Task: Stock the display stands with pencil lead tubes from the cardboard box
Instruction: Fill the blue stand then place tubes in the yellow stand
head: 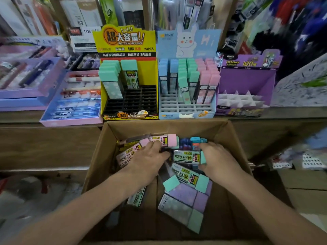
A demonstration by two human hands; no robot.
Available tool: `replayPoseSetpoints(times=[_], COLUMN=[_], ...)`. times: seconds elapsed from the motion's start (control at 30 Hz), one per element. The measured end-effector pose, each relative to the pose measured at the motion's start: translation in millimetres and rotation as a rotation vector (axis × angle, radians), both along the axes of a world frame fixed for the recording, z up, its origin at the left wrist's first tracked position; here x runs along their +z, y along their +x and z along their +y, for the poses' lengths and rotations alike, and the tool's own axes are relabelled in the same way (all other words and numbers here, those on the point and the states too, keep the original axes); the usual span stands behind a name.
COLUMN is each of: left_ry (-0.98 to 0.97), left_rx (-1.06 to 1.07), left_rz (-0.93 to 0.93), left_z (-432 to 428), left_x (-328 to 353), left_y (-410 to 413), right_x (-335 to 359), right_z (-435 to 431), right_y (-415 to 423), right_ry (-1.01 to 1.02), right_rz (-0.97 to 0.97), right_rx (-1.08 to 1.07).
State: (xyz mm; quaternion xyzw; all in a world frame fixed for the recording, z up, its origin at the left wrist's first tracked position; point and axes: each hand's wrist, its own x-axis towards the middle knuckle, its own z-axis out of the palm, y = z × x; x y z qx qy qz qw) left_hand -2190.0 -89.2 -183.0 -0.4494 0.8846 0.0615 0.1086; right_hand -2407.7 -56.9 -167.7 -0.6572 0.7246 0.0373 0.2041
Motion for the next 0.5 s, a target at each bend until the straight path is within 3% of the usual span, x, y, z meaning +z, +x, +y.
replayPoseSetpoints(times=[0.33,0.5], left_ry=[-0.169,-0.039], left_rx=[-0.157,-0.089], left_rz=[-0.106,0.072], left_z=[-1,15], left_x=[3,22], left_y=[7,27], right_x=[0,6], right_z=[1,7], right_y=[-11,-16], right_ry=[0.055,0.016], right_rz=[-0.374,-0.454], right_rx=[-0.170,-0.270])
